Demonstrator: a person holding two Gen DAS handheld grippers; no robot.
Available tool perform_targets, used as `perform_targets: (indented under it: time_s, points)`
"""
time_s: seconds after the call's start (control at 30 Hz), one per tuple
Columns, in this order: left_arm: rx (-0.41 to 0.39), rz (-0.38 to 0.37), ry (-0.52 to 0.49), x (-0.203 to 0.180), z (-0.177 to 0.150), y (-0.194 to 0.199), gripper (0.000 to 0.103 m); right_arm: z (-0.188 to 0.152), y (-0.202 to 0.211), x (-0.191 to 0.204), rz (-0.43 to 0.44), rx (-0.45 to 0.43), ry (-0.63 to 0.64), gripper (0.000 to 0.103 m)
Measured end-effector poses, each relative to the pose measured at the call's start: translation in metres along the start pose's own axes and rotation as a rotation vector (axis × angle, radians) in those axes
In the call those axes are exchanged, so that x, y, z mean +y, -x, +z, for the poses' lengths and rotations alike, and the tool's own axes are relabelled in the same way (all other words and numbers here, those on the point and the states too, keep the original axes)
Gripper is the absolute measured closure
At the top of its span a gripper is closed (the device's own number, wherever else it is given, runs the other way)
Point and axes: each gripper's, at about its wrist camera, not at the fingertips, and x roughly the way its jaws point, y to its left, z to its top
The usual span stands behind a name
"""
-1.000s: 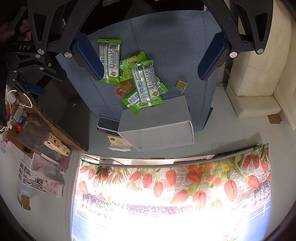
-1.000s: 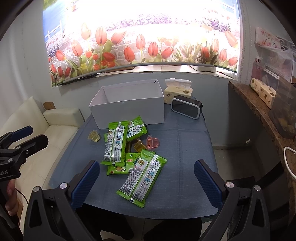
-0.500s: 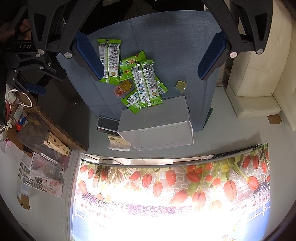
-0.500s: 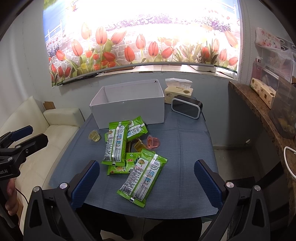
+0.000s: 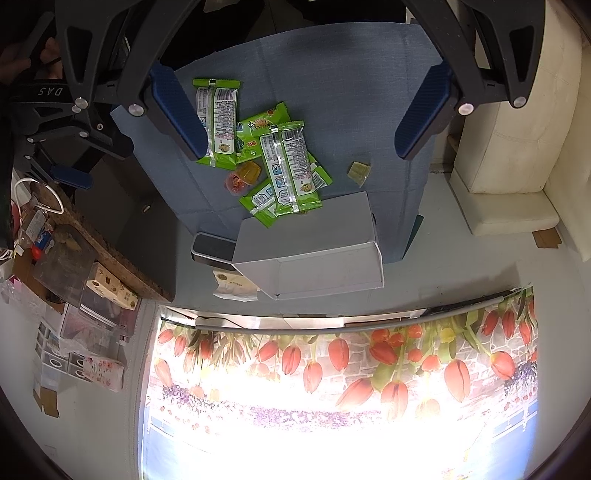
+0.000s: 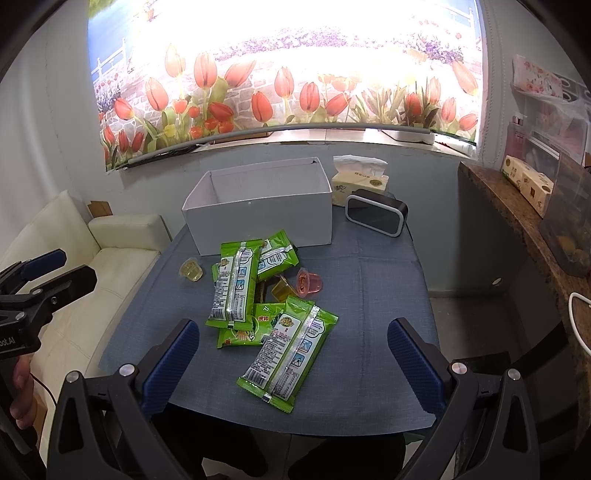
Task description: Organize snacks
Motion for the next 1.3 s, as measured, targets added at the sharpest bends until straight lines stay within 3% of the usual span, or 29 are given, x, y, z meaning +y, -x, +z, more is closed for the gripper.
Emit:
perform_targets:
  time_s: [0.83,1.1,1.3]
  points:
    - [0.0,-0.003,0.006,0.002,-0.001,0.0,0.0,0.001,-0.007,0.006,0.013,0.016,0.015,0.0]
    - [0.001,0.0,0.018,0.01,-0.003,-0.001,0.0,0.003,-0.053,0.024,0.056,0.064,0.052,0.0]
    - [-0.003,-0.001,0.025,0.014,-0.005,0.002,0.0,0.009,-0.113,0.053,0.075,0.096,0.116,0.0]
